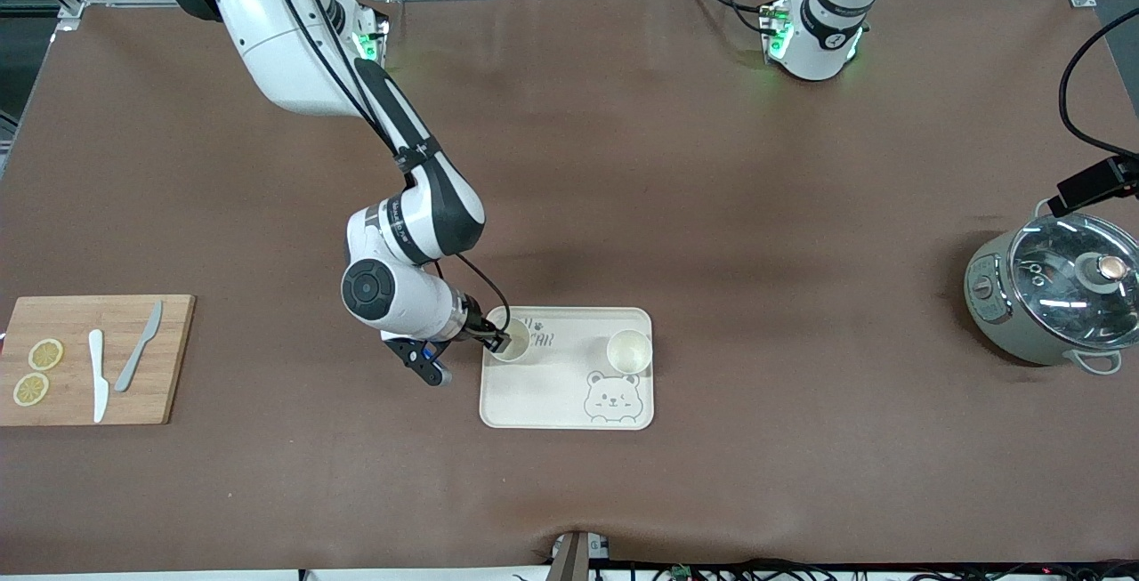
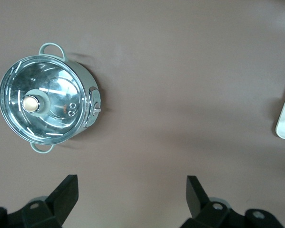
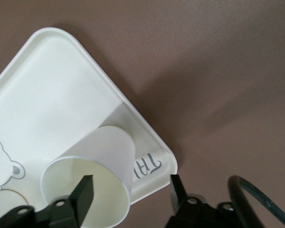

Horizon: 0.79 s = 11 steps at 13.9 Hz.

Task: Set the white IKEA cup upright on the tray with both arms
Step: 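Set the cup upright beside the first cup and open the right gripper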

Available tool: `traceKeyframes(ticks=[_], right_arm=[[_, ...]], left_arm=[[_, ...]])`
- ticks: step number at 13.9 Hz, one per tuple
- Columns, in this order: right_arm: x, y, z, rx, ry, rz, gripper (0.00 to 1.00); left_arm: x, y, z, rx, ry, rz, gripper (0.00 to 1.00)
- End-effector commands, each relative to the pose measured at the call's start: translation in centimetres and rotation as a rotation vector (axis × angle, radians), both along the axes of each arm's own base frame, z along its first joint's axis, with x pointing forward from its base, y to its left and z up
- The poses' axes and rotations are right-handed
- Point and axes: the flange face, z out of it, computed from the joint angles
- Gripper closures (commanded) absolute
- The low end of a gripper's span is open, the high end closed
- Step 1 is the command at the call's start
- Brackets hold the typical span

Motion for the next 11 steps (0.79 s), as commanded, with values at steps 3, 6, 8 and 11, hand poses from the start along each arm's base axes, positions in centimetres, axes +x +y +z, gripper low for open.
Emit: traceKeyframes(ticks=[3, 6, 8, 11], right_arm=[[0.8, -2.0, 5.7, 0.028, 0.036, -0.037, 0.00], [2.3, -2.9, 11.5, 0.038, -0.014, -0.047, 0.00], [2.9, -8.3, 16.7, 0.032, 0.043, -0.081, 0.00], [3.1, -12.5, 21.6, 0.004, 0.096, -0.095, 0.00]], left_arm=[[-2.9, -2.6, 2.0, 0.012, -0.017, -0.073, 0.00], [-4.4, -4.3, 1.4, 0.022, -0.002, -0.101, 0.00], [-5.3, -4.6, 1.4, 0.021, 0.005, -0.105, 0.00], [-5.4, -4.8, 1.4, 0.022, 0.008, -0.108, 0.00]])
